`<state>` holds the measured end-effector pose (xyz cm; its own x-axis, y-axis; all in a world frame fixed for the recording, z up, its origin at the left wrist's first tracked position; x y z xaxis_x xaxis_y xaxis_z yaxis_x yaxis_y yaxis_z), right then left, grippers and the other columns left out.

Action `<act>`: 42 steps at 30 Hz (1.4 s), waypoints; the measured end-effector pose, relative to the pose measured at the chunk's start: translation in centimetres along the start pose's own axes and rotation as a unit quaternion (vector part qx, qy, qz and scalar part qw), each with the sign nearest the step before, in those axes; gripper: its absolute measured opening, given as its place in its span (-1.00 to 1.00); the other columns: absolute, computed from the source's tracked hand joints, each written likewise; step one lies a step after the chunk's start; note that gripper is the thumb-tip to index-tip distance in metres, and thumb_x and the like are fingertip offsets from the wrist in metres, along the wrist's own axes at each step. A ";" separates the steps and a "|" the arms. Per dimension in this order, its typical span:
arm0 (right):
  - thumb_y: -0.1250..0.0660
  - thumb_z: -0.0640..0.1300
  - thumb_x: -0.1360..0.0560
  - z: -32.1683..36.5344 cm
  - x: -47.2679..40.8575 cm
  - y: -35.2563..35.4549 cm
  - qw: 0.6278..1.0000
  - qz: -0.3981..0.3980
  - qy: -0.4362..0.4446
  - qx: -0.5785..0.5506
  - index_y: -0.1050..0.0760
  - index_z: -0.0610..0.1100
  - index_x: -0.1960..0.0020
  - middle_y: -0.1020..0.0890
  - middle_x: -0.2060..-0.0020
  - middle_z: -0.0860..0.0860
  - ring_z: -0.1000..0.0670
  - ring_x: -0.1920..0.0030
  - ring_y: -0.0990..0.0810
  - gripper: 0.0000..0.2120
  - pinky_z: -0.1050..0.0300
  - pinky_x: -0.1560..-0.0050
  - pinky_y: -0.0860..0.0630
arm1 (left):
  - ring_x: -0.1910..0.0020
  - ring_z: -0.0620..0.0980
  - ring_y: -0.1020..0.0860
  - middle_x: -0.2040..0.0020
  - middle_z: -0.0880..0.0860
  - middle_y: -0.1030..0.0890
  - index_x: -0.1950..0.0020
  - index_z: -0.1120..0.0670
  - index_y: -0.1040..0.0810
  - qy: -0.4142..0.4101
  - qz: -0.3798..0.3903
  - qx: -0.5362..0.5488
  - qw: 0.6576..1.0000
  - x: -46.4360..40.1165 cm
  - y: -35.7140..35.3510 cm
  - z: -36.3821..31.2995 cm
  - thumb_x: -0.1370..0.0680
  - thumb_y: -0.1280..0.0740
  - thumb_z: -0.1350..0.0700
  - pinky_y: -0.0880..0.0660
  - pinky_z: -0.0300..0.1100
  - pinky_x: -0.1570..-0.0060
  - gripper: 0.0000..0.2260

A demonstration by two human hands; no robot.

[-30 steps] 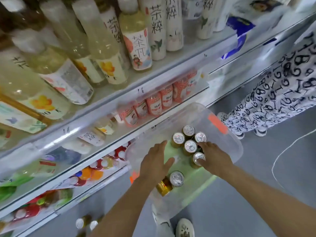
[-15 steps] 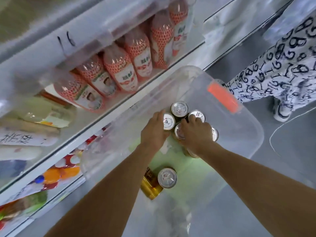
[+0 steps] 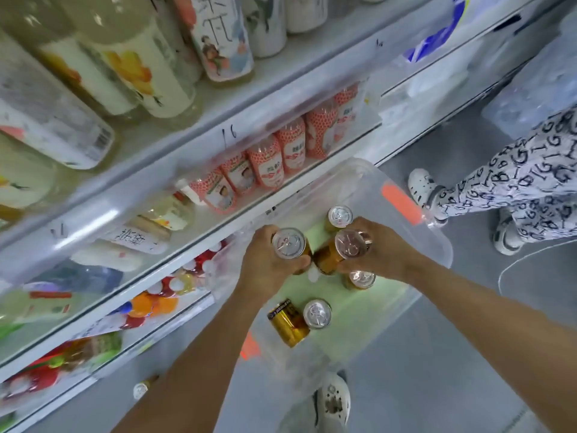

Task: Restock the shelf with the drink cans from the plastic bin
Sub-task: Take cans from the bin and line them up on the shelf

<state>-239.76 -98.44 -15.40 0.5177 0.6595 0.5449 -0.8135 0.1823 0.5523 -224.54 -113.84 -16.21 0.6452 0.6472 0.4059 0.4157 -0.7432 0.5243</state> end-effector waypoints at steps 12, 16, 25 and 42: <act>-0.53 0.05 -0.34 17.5 13.5 6.0 0.977 -0.008 0.185 -0.105 -0.52 -0.05 0.17 -0.53 0.33 0.08 0.13 0.33 -0.52 -0.75 0.26 0.29 -0.41 | 0.20 -0.01 -0.58 0.12 -0.06 -0.61 0.01 0.00 -0.50 -0.033 -0.157 0.141 0.977 17.1 15.7 -9.0 -0.37 -0.53 -0.08 -0.54 -0.02 0.20 -0.67; -0.51 0.18 -0.31 23.8 17.8 7.1 0.964 -0.013 0.251 -0.088 -0.54 -0.23 0.09 -0.51 0.29 -0.07 0.04 0.27 -0.52 -0.52 0.13 0.24 -0.45 | 0.34 -0.15 -0.54 0.21 -0.05 -0.61 0.04 0.01 -0.53 -0.049 -0.212 0.146 0.965 21.4 20.5 -11.4 -0.39 -0.47 -0.18 -0.44 -0.27 0.37 -0.67; -0.42 0.31 -0.34 38.0 24.3 9.2 0.927 -0.021 0.371 -0.043 -0.55 -0.08 0.10 -0.62 0.18 -0.07 -0.06 0.16 -0.63 -0.55 0.03 0.15 -0.59 | 0.25 -0.17 -0.58 0.19 -0.05 -0.64 0.10 0.02 -0.57 -0.096 -0.321 0.138 0.932 28.9 31.9 -16.4 -0.30 -0.35 -0.38 -0.50 -0.22 0.26 -0.52; -0.49 0.19 -0.33 66.3 21.8 5.1 0.875 -0.076 0.475 -0.059 -0.55 -0.15 0.04 -0.65 0.14 -0.09 -0.09 0.08 -0.65 -0.56 -0.04 0.01 -0.61 | 0.18 -0.08 -0.65 0.18 -0.02 -0.68 0.06 0.05 -0.60 -0.106 -0.426 0.140 0.888 30.7 52.2 -16.2 -0.30 -0.33 -0.40 -0.54 -0.18 0.19 -0.45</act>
<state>-215.04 -131.45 41.09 0.2147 0.9193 -0.3298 -0.8042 0.3580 0.4743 -193.46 -130.03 35.76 0.1149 0.9701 -0.2138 0.9345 -0.0326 0.3545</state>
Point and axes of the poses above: each hand's wrist, its own x-axis away from the middle knuckle, its own y-axis out of the back of the hand, z = x × y, the point moved 8 cm from there along -x, towards the middle knuckle
